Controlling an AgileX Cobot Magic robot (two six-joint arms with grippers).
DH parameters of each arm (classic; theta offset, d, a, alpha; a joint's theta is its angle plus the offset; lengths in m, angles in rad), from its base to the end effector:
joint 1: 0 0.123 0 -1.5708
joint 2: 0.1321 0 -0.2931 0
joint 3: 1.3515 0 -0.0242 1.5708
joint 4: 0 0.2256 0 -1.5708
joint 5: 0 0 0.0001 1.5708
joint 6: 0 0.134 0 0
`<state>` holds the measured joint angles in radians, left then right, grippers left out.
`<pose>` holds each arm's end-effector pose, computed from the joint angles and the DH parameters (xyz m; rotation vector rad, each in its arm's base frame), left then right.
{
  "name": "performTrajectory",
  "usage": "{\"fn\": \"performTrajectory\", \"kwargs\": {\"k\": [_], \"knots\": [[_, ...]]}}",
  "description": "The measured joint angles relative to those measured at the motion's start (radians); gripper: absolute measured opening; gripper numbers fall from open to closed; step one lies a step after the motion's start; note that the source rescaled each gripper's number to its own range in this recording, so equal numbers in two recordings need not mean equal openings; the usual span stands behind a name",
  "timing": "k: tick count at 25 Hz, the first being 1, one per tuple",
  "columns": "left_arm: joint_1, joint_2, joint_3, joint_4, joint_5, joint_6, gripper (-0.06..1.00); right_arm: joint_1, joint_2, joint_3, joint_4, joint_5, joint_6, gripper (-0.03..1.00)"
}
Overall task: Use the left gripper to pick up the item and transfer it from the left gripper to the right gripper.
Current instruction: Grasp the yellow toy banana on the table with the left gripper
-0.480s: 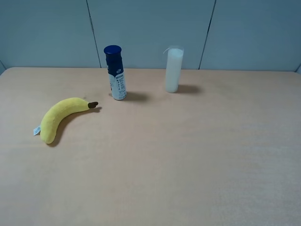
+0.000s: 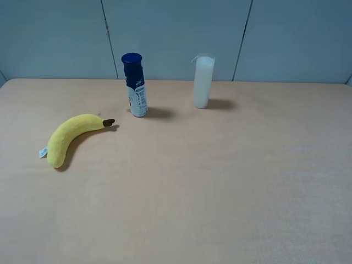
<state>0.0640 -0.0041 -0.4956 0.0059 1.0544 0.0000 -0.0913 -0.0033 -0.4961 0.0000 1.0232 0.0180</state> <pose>0.0033 0.0009 0.2450 -0.0655 2.0376 0.0472 0.0052 -0.0005 0.2489 0.1097 2.0047 -0.0469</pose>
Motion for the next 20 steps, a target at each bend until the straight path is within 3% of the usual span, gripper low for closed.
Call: {"fn": "performTrajectory", "kwargs": {"k": [15,20], "knots": [[0.000,0.000,-0.007,0.000,-0.001,0.000,0.98,0.000,0.000,0.000,0.000,0.000,0.000,1.00],[0.000,0.090,-0.130,0.000,0.010,-0.008,0.98,0.000,0.000,0.000,0.000,0.000,0.000,1.00]]}}
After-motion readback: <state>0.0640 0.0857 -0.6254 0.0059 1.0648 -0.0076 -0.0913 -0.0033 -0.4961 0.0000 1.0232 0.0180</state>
